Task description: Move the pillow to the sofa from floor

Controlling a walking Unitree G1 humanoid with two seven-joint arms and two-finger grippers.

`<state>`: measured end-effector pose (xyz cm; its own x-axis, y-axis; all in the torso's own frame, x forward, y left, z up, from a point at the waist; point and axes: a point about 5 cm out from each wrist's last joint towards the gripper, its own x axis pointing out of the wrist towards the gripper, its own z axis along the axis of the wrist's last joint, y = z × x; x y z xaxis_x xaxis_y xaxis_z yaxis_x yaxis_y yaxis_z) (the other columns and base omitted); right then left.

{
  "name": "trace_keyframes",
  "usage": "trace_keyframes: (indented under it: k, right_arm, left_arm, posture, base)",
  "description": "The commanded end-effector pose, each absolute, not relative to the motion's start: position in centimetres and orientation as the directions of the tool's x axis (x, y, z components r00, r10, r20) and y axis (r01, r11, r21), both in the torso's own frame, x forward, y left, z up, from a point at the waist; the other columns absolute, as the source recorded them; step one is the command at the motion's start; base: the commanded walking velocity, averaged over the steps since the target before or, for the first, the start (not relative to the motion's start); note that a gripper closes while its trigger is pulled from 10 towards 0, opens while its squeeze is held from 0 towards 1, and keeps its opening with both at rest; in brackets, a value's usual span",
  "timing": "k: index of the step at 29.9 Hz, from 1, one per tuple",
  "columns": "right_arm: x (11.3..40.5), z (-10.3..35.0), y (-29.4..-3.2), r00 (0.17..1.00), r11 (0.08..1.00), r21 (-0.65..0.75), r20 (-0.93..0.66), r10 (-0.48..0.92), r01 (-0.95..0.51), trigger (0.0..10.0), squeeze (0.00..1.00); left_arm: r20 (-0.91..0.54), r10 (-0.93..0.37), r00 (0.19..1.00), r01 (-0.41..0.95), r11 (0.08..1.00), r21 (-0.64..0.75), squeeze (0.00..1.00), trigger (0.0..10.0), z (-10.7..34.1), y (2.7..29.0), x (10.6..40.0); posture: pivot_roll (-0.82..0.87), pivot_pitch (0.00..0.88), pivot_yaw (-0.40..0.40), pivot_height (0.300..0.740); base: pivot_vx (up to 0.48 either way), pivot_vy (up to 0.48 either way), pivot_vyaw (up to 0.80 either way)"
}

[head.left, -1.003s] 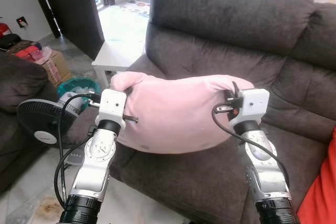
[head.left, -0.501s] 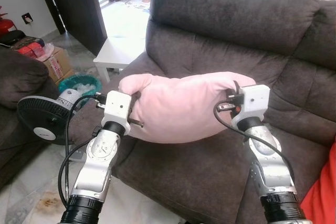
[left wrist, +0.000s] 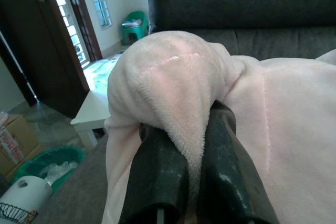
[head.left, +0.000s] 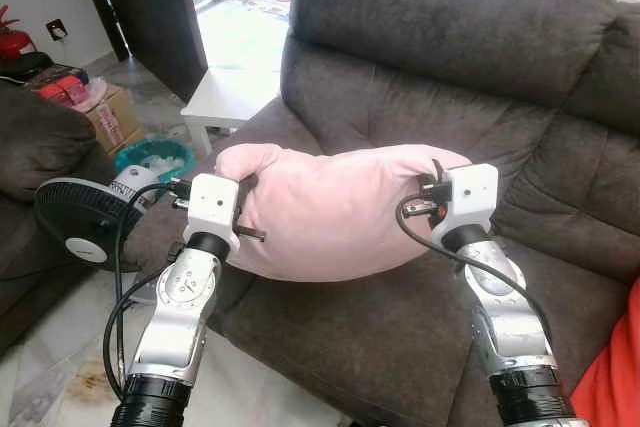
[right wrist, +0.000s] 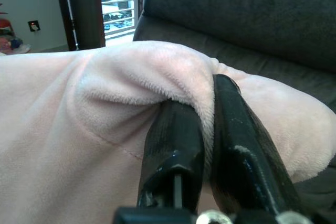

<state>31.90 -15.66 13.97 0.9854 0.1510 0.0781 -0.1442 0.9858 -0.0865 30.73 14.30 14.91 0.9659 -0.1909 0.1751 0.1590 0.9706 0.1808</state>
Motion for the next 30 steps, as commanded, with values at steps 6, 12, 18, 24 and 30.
trace_keyframes:
  k: [6,12,18,24,30]
  right_arm:
    - [32.0,15.0,-15.4,0.983,0.991,-0.057,0.13,0.126,-0.119,10.0,0.0]
    - [32.2,14.7,-16.2,0.993,0.998,-0.03,0.101,0.063,-0.06,10.0,0.0]
    - [32.1,14.6,-16.3,0.995,0.998,-0.044,0.096,0.043,-0.039,10.0,0.0]
    - [32.1,14.7,-16.3,0.994,0.999,-0.035,0.101,0.036,-0.032,10.0,0.0]
    - [32.2,14.8,-16.3,0.994,0.999,-0.024,0.102,0.031,-0.029,10.0,0.0]
  left_arm:
    - [0.228,-0.208,0.951,0.168,0.969,0.183,0.0,10.0,16.2,13.8,30.9]
    - [0.222,-0.204,0.954,0.164,0.969,0.186,0.0,10.0,16.1,13.9,30.8]
    - [0.217,-0.2,0.956,0.16,0.969,0.187,0.0,10.0,16.0,14.0,30.7]
    - [0.213,-0.196,0.957,0.157,0.97,0.188,0.0,10.0,15.9,14.1,30.7]
    - [0.213,-0.194,0.958,0.155,0.97,0.186,0.0,10.0,15.9,14.0,30.8]
  posture:
    - [0.13,0.056,-0.026,0.74]
    - [0.13,0.067,-0.025,0.74]
    - [0.14,0.07,-0.025,0.74]
    - [0.14,0.073,-0.026,0.74]
    - [0.14,0.068,-0.026,0.74]
  base:
    - [0.0,0.0,0.0]
    - [0.0,0.04,-0.13]
    - [0.0,0.16,-0.47]
    - [0.0,0.242,0.0]
    - [0.0,0.267,0.0]
